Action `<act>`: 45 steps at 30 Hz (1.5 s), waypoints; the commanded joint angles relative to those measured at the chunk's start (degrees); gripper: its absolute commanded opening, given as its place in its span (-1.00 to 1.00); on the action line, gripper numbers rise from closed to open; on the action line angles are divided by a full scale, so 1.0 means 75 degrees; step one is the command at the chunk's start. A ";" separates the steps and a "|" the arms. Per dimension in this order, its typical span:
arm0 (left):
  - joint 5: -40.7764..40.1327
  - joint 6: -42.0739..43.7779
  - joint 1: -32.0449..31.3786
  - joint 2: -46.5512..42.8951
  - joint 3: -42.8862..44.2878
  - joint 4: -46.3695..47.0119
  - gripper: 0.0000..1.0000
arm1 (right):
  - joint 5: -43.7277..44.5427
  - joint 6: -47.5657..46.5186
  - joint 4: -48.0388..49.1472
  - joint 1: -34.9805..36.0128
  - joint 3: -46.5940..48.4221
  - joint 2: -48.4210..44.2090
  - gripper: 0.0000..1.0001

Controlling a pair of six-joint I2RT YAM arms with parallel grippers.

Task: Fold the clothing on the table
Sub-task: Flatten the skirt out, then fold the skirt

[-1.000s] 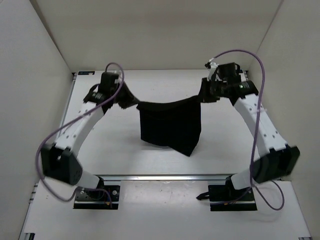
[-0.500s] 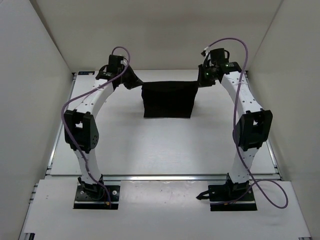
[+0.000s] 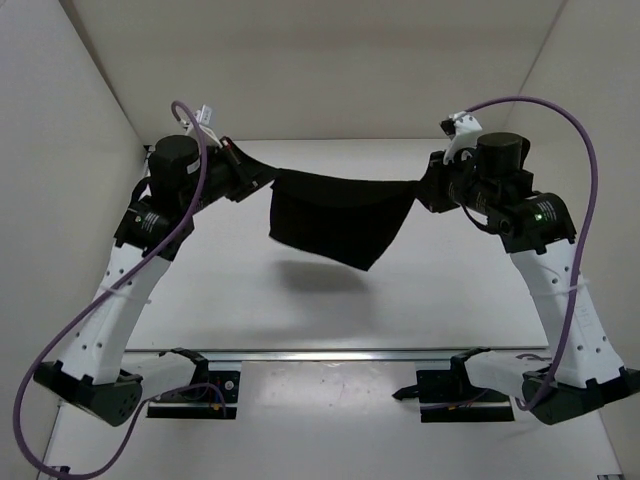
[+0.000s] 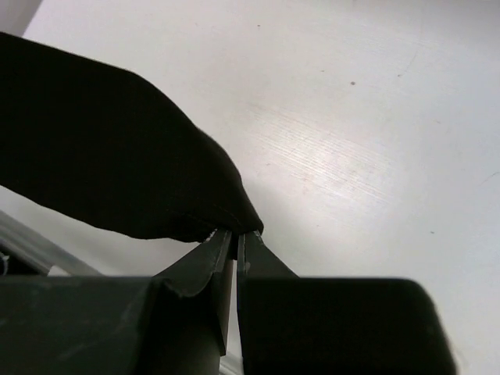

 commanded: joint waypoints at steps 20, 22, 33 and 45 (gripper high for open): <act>0.0753 0.0002 0.1606 0.5531 0.0730 0.0898 0.26 | -0.0621 0.0342 0.0559 -0.1570 0.2998 0.6047 0.14; 0.0858 0.0364 0.1653 0.5640 0.1049 0.0452 0.30 | -0.0361 0.0529 0.0569 -0.1559 0.2616 0.5863 0.18; -0.0206 0.0836 0.0424 0.1800 -0.4585 0.0883 0.16 | -0.0231 0.1490 0.1844 -0.0809 -0.4179 0.1950 0.04; -0.0864 -0.0617 -0.0690 0.1643 -0.6345 0.2405 0.16 | -0.0923 0.2604 0.3533 0.0012 -0.6587 0.1267 -0.06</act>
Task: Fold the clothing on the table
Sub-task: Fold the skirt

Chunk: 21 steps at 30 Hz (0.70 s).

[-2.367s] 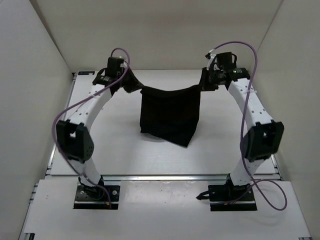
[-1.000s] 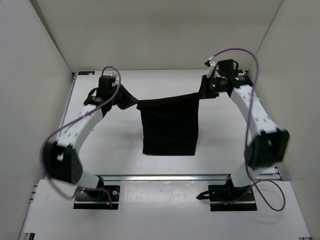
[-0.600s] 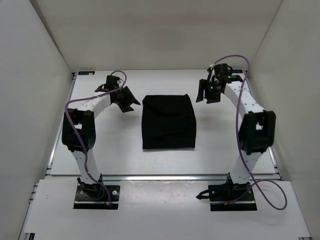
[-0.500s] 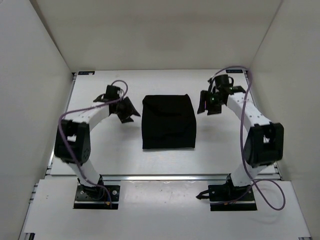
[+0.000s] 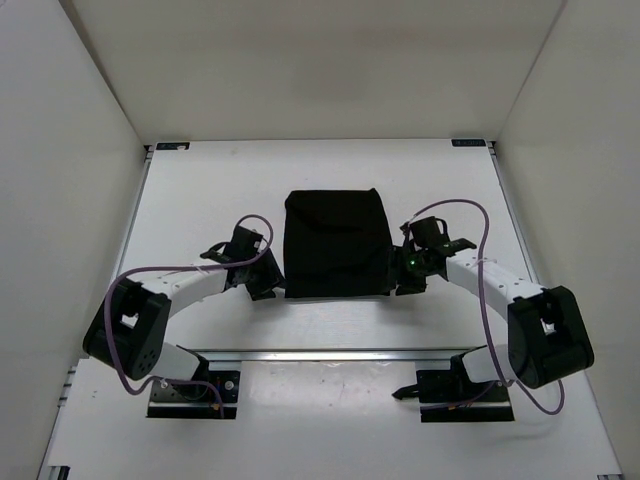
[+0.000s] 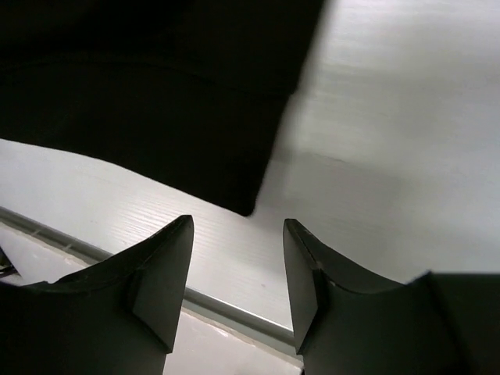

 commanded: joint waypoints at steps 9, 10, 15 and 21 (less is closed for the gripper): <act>-0.0510 -0.1067 -0.0538 0.0671 0.0262 0.1528 -0.62 | -0.0446 0.0358 0.1804 0.0118 -0.0189 0.0910 -0.38; -0.0451 -0.1160 -0.0469 0.0705 0.0355 0.1563 -0.82 | -0.0691 0.0300 0.1793 0.0071 0.0044 0.1143 -0.72; -0.0077 -0.0799 0.0047 0.1055 0.2180 0.0805 -1.00 | -0.0460 -0.0192 0.0472 0.0187 0.2397 0.1719 -1.00; 0.0216 0.0526 0.1277 0.3467 1.0421 -0.2802 -1.00 | -0.0389 -0.0766 -0.1835 -0.0422 0.9047 0.3370 -1.00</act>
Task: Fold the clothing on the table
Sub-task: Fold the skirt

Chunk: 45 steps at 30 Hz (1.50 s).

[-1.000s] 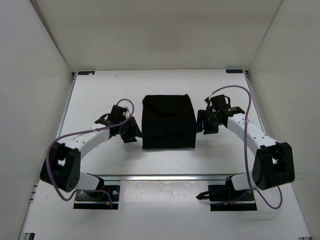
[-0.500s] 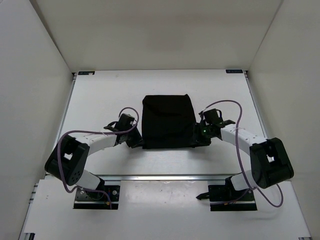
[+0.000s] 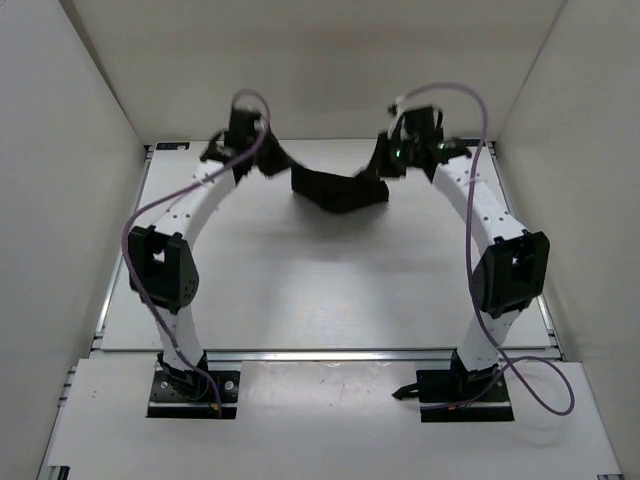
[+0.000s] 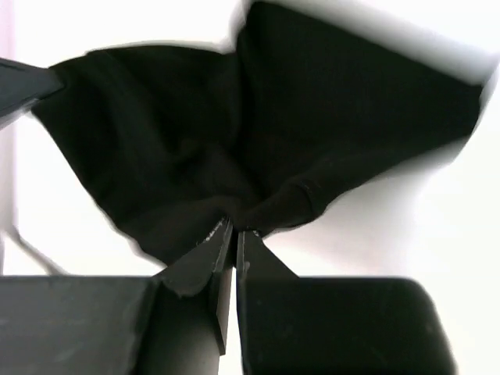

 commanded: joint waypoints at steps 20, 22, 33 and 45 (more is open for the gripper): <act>0.0412 0.0291 -0.0883 -0.5072 -0.7727 0.0577 -1.00 | -0.0661 0.0370 0.1109 -0.0116 -0.6641 -0.4350 -0.99; 0.0446 0.0163 -0.1177 -0.5845 -0.8231 0.0273 -1.00 | -0.0637 0.0615 0.0782 0.0083 -0.7159 -0.4889 -1.00; 0.0633 -0.0973 -0.2209 -0.8507 -0.8560 -0.1393 -1.00 | -0.1655 0.2454 -0.0355 0.0985 -0.8379 -0.8370 -1.00; 0.2768 -0.1620 0.0040 -0.7574 -0.8706 0.1407 -1.00 | -0.3460 0.1510 -0.0204 -0.1084 -0.7454 -0.6983 -1.00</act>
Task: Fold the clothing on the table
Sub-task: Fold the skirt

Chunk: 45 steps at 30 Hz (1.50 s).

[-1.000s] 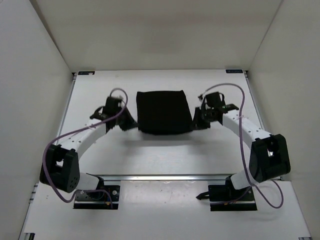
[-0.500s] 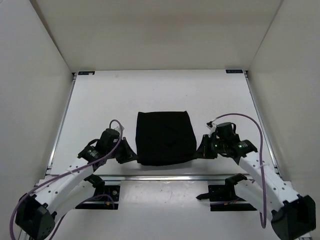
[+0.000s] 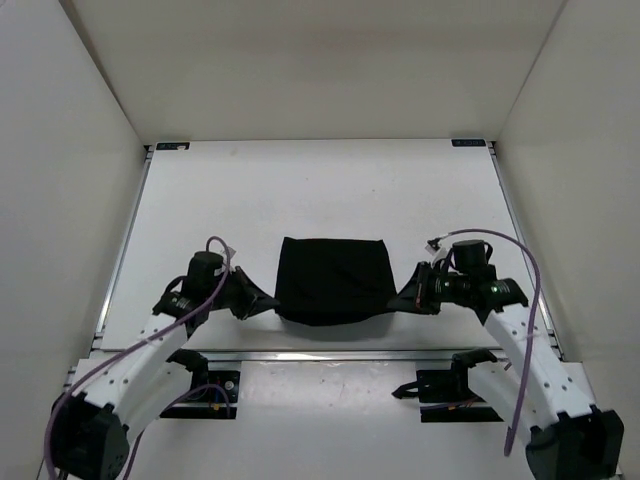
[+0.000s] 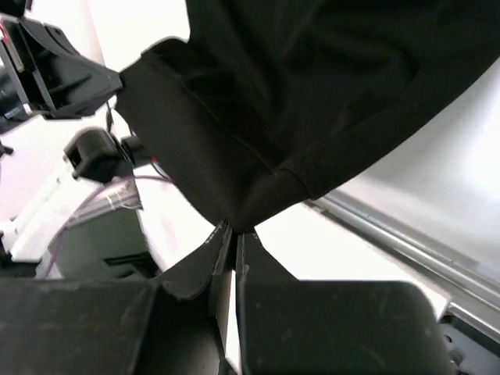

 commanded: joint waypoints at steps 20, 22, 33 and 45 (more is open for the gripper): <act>0.0442 0.0796 0.1737 0.7938 0.5544 0.3469 0.14 | 0.0609 -0.2099 0.2374 -0.1635 0.4851 0.7140 0.27; 0.0641 0.0912 0.1960 0.8173 0.5955 0.3322 0.29 | 0.0833 -0.2332 0.1863 -0.1659 0.5262 0.7353 0.38; -0.0271 0.2891 0.1787 0.7587 0.4188 0.1949 0.47 | 0.1875 -0.2463 0.1976 -0.0898 0.3050 0.6557 0.42; -0.1291 0.3409 0.1118 0.8008 0.4374 0.1457 -0.57 | 0.2451 -0.2064 0.2163 -0.0124 0.3106 0.7680 -0.49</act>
